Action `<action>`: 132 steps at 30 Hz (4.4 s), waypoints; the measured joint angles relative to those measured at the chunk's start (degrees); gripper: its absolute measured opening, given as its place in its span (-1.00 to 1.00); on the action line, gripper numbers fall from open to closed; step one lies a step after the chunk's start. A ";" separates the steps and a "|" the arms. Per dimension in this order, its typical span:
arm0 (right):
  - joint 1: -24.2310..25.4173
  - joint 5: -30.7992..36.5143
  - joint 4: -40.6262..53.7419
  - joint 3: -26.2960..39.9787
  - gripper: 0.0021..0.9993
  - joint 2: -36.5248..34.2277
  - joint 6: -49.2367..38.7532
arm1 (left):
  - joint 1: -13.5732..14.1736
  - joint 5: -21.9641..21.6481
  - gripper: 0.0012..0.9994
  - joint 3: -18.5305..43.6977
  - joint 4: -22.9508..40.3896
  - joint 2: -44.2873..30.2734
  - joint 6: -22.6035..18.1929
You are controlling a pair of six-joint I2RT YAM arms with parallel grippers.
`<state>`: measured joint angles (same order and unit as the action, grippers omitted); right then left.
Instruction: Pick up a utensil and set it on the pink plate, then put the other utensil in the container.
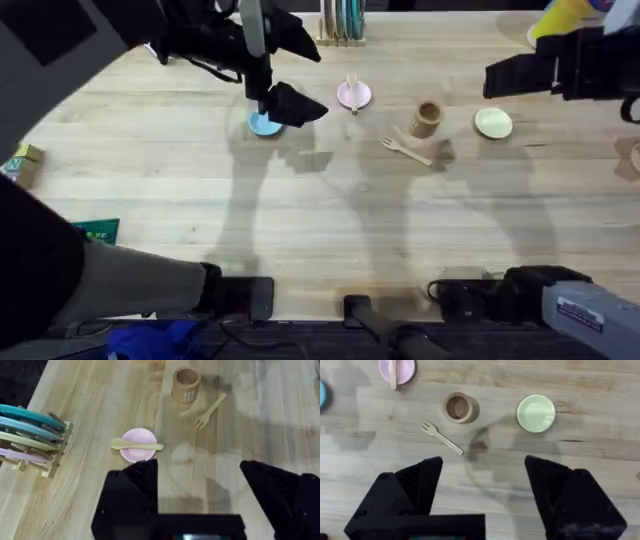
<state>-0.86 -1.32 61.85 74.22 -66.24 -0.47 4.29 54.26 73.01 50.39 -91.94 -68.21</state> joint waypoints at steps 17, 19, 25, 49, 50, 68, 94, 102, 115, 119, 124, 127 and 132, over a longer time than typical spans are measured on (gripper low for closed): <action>-6.30 -1.74 7.02 1.38 1.00 -0.02 -11.70 | 0.00 0.00 0.99 -0.01 0.15 0.01 -0.61; -7.91 -2.02 7.57 1.40 1.00 -0.27 -12.55 | 0.00 0.00 0.99 -0.02 0.15 0.00 -0.61; -12.99 -2.60 10.81 1.60 1.00 -4.16 -15.03 | 0.00 0.00 0.99 -0.02 0.15 0.00 -0.61; -22.63 -2.60 4.31 1.60 1.00 -29.50 -19.45 | 0.00 0.00 0.99 0.00 0.15 0.00 -0.61; -22.69 -2.60 3.91 1.60 1.00 -30.01 -19.62 | 0.00 0.00 0.99 -0.02 0.15 0.00 -0.63; -22.93 -2.56 -2.47 1.68 0.99 -36.83 -21.03 | 0.00 0.00 0.99 -0.01 0.15 0.01 -0.63; -23.53 -2.55 -1.99 2.47 0.99 -40.57 -20.92 | 0.00 0.02 0.99 -0.02 0.15 0.02 -0.63; -24.41 -2.58 -4.11 2.43 0.99 -41.03 -20.77 | 0.00 0.02 0.99 0.00 0.15 0.00 -0.63; -24.41 -2.24 -7.07 0.14 0.82 -40.55 -20.79 | 0.00 0.02 0.99 -0.02 0.15 0.02 -0.65; -24.30 -1.17 -7.55 -0.36 0.34 -40.37 -20.85 | 0.00 0.02 0.99 -0.02 0.15 0.00 -0.73; -24.13 -0.68 -7.39 -0.83 -0.62 -40.37 -20.76 | 0.00 0.02 0.99 -0.02 0.15 0.02 -0.78; -24.13 -1.18 -7.17 -0.94 -0.91 -40.33 -20.61 | 0.00 0.02 0.99 -0.02 0.15 0.00 -0.80; -24.13 -1.29 -7.10 -0.94 -0.92 -40.35 -20.61 | 0.00 0.02 0.99 -0.01 0.15 0.00 -0.80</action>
<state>-24.99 -2.61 54.74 73.28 -106.59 -21.08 4.29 54.28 73.00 50.54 -91.94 -69.01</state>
